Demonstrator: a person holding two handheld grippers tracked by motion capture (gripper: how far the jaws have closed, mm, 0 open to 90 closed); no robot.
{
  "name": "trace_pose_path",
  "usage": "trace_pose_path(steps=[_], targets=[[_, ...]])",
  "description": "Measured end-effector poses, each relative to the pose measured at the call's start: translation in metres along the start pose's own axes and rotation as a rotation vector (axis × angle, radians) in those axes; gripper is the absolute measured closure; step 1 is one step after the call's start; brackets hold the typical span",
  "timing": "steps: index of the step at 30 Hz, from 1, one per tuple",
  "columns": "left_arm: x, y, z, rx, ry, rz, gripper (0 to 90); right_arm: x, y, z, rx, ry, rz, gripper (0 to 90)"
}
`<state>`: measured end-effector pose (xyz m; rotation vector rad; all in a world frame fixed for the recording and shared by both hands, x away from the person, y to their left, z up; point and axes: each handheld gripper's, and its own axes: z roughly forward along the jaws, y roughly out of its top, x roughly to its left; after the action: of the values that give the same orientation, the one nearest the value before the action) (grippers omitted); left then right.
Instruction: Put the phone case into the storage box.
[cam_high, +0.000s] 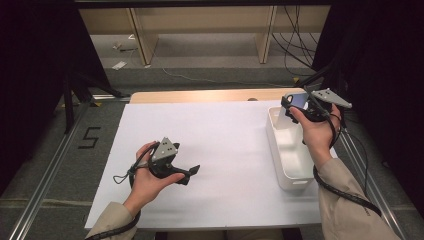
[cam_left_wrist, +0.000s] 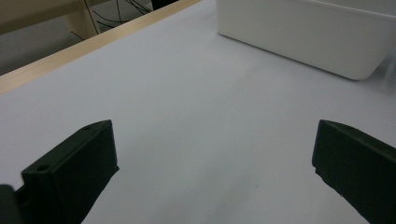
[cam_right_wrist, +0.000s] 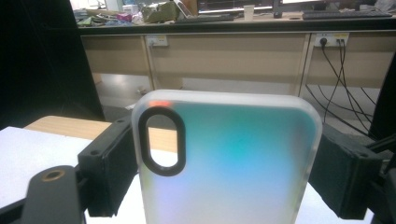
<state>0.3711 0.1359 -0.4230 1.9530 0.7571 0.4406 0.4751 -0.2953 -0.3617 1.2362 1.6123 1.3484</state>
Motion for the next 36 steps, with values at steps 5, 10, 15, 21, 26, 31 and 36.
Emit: trace_pose_path(steps=[5, 10, 15, 21, 26, 31, 36], targets=[[0.0000, -0.0001, 0.0001, 0.000, 0.000, 0.000, 0.0, 0.0004, -0.0007, 0.0006, 0.003, 0.001, 0.001, 18.3], [0.0002, 0.0001, -0.0002, 0.000, 0.001, 0.000, 0.0, 0.0003, -0.0016, 0.0016, 0.006, -0.001, -0.005, 18.3], [0.0001, 0.0000, -0.0002, 0.000, 0.001, 0.000, 0.0, 0.0005, -0.0020, 0.0017, 0.010, -0.002, -0.002, 18.3], [0.0001, 0.0000, -0.0002, 0.000, 0.001, 0.000, 0.0, 0.0005, -0.0031, 0.0026, 0.015, -0.005, -0.008, 18.3], [0.0001, 0.0000, -0.0002, 0.001, 0.000, 0.000, 0.0, 0.0008, -0.0038, 0.0033, 0.016, -0.005, -0.007, 18.3], [0.0001, -0.0002, -0.0001, 0.000, 0.000, 0.001, 0.0, 0.0006, -0.0038, 0.0035, 0.018, -0.007, -0.009, 18.3], [0.0001, 0.0000, -0.0002, 0.000, 0.000, 0.000, 0.0, 0.0003, -0.0051, 0.0046, 0.022, -0.008, -0.010, 18.3]])
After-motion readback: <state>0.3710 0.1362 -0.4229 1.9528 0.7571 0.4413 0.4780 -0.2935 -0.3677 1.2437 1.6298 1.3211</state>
